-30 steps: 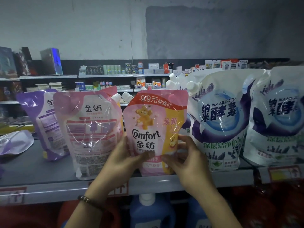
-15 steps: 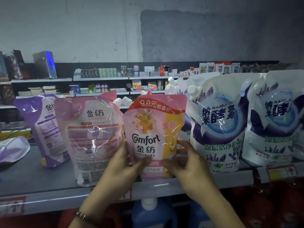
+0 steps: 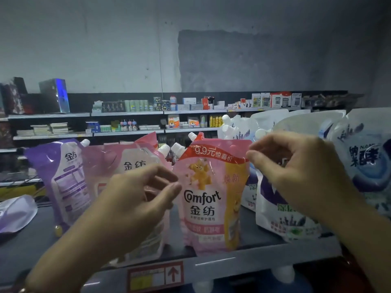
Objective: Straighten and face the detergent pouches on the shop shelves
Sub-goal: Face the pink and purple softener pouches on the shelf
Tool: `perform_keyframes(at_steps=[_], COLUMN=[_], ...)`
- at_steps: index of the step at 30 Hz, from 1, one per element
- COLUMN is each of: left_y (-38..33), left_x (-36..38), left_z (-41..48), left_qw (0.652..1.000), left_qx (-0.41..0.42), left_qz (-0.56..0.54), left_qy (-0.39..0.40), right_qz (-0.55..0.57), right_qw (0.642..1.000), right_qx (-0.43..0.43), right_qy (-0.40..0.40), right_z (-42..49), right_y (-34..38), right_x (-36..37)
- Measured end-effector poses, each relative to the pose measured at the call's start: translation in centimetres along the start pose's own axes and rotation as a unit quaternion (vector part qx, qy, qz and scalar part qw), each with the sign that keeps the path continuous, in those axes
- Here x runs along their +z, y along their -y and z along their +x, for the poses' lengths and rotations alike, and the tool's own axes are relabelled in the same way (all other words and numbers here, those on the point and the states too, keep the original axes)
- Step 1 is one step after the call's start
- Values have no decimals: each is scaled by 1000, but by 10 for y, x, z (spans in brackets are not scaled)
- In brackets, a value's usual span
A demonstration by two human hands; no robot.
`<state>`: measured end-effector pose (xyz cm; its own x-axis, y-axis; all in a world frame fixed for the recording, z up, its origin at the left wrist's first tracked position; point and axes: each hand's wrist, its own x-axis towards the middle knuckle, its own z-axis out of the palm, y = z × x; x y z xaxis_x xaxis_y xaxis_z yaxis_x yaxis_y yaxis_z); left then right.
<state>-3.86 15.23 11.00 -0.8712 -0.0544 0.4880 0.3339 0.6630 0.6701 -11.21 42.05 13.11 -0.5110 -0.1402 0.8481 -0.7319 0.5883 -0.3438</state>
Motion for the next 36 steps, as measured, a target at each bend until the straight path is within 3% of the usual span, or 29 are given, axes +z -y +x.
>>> perform_keyframes(at_steps=[4, 9, 17, 23, 27, 36], left_y=[-22, -46, -56, -51, -45, -35], left_x=[-18, -34, -32, -16, -6, 13], left_z=[30, 77, 162, 217, 240, 262], left_qw=[1000, 998, 982, 947, 889, 822], left_qx=[29, 53, 58, 65, 70, 109], left_qz=[11, 42, 174, 288, 396, 446], left_qy=[1, -13, 48, 124, 219, 335], right_qz=[-58, -105, -132, -147, -156, -195], right_qw=[995, 979, 946, 920, 901, 868], right_qx=[-67, -102, -43, -27, -3, 34], right_qy=[34, 141, 291, 361, 404, 456], right_z=[47, 98, 155, 173, 177, 175], right_y=[9, 10, -7, -15, -12, 0], right_x=[-7, -9, 9, 34, 51, 72])
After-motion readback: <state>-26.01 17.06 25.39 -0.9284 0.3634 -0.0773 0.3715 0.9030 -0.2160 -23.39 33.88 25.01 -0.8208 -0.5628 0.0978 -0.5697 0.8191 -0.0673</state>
